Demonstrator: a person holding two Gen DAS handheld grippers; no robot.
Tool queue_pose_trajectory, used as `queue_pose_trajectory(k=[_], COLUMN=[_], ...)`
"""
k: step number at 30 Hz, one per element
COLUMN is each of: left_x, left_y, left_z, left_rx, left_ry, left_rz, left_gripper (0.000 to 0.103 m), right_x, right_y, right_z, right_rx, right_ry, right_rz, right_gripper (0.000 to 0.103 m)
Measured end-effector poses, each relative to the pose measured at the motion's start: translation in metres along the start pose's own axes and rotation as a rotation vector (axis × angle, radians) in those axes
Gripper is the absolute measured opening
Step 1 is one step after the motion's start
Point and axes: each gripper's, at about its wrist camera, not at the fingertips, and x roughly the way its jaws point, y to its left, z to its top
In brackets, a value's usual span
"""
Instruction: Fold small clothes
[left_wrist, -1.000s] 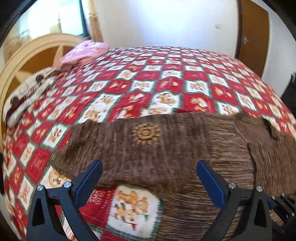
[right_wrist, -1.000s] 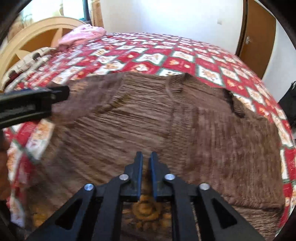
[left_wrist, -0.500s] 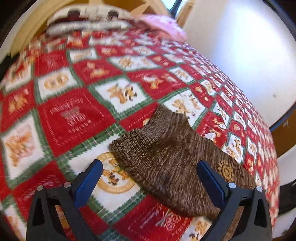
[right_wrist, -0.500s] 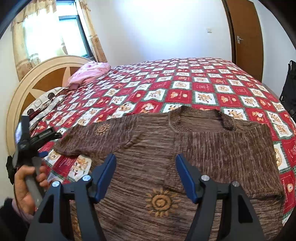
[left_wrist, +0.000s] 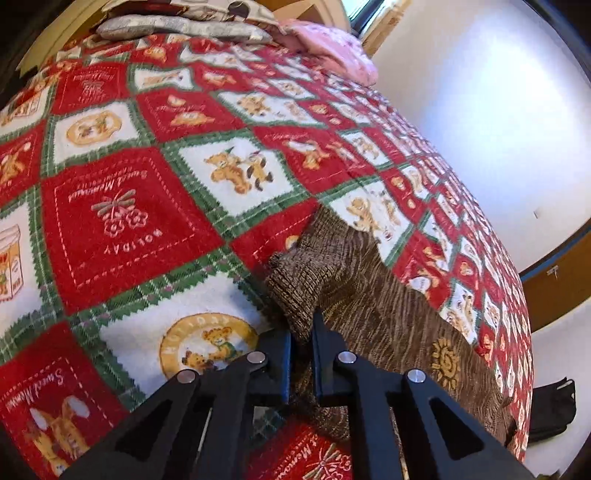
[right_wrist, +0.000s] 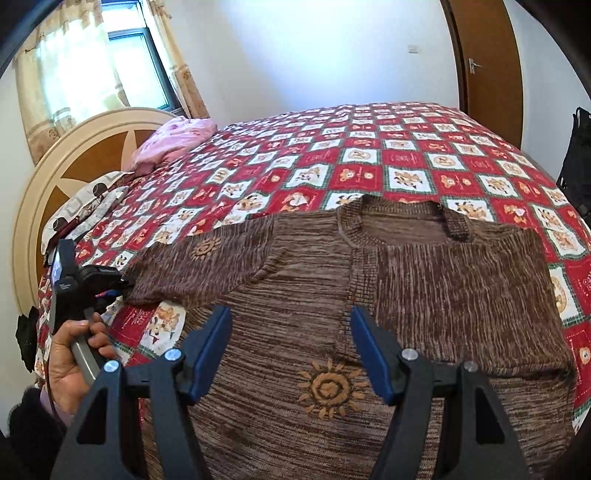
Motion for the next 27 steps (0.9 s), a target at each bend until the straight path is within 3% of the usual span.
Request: queue_pose_trajectory(k=[4, 9, 14, 16, 18, 21, 27], left_x=[-0.013, -0.046, -0.078, -0.085, -0.084, -0.067, -0.038], left_y=[-0.027, -0.102, -0.188, -0.218, -0.237, -0.257, -0.262], left_z=[-0.004, -0.019, -0.074, -0.106, -0.135, -0.18, -0.23], left_rx=[0.098, 0.321, 0.58, 0.672, 0.748, 0.833, 0.933], left_ry=[-0.053, -0.146, -0.204, -0.197, -0.195, -0.127, -0.027], left_rz=[0.007, -0.047, -0.142, -0.204, -0.214, -0.218, -0.156], left_gripper=[0.007, 0.007, 0.008, 0.008, 0.008, 0.008, 0.008], right_x=[-0.001, -0.003, -0.007, -0.01, -0.012, -0.014, -0.011], right_y=[-0.01, -0.034, -0.073, -0.089, -0.104, -0.124, -0.139], right_z=[0.0, 0.005, 0.009, 0.009, 0.009, 0.005, -0.006], right_rx=[0.039, 0.105, 0.219, 0.257, 0.292, 0.35, 0.386], right_ry=[0.002, -0.005, -0.013, -0.017, -0.016, -0.01, 0.018], right_rz=[-0.012, -0.058, -0.101, -0.126, -0.144, -0.163, -0.154], right_gripper=[0.07, 0.07, 0.07, 0.07, 0.07, 0.07, 0.07])
